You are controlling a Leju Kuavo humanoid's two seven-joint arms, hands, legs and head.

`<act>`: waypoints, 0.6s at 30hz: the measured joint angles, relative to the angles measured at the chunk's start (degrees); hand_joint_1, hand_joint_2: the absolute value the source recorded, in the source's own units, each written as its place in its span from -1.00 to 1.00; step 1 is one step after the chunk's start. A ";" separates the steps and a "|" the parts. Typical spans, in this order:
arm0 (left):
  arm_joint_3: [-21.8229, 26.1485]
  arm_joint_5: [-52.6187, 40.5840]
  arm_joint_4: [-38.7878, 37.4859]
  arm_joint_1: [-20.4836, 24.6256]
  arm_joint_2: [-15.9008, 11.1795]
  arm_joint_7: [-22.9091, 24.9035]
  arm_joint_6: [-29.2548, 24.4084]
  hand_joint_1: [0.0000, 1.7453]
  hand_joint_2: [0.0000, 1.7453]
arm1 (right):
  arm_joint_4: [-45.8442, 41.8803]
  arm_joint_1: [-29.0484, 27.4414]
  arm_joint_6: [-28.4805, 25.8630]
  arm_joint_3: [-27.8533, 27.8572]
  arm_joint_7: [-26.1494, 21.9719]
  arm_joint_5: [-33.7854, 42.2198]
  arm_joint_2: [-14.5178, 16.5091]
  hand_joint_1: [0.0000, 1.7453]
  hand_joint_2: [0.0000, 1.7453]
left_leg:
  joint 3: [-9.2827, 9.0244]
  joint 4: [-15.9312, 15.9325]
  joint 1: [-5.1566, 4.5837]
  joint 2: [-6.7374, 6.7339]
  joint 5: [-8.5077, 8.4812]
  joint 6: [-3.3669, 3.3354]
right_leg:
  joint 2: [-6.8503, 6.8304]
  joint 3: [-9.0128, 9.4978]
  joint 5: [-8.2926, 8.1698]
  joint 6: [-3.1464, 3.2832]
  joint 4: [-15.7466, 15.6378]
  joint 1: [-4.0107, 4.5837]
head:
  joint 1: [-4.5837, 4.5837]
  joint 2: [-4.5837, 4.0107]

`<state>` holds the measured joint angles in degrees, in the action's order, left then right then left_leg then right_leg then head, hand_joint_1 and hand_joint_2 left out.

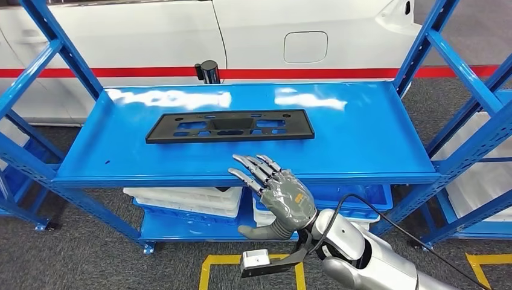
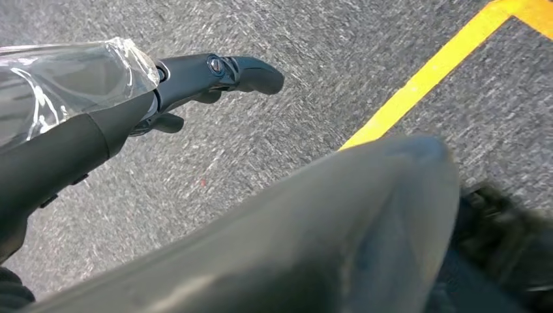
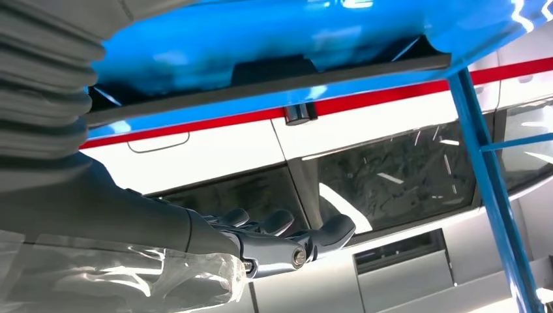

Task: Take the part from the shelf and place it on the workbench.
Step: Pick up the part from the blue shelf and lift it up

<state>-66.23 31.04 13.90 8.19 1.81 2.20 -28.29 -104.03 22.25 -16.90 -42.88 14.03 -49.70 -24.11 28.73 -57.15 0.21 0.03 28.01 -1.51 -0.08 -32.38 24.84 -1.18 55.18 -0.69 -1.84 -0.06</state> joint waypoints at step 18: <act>0.00 -0.05 0.00 -0.24 0.01 0.11 0.03 -1.00 -1.00 | 0.05 0.07 0.28 -0.11 -0.31 0.20 0.02 -1.00 -1.00 | 1.20 2.05 -0.54 0.32 -2.58 -2.69 | 0.54 -4.46 4.94 -1.86 10.88 0.23 | 0.05 -0.01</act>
<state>-66.23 30.98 13.90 7.95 1.82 2.32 -28.26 -103.97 22.32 -16.62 -42.99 13.73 -49.51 -24.09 29.93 -55.10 -0.33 0.35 25.43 -4.21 0.47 -36.83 29.78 -3.04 66.07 -0.46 -1.79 -0.07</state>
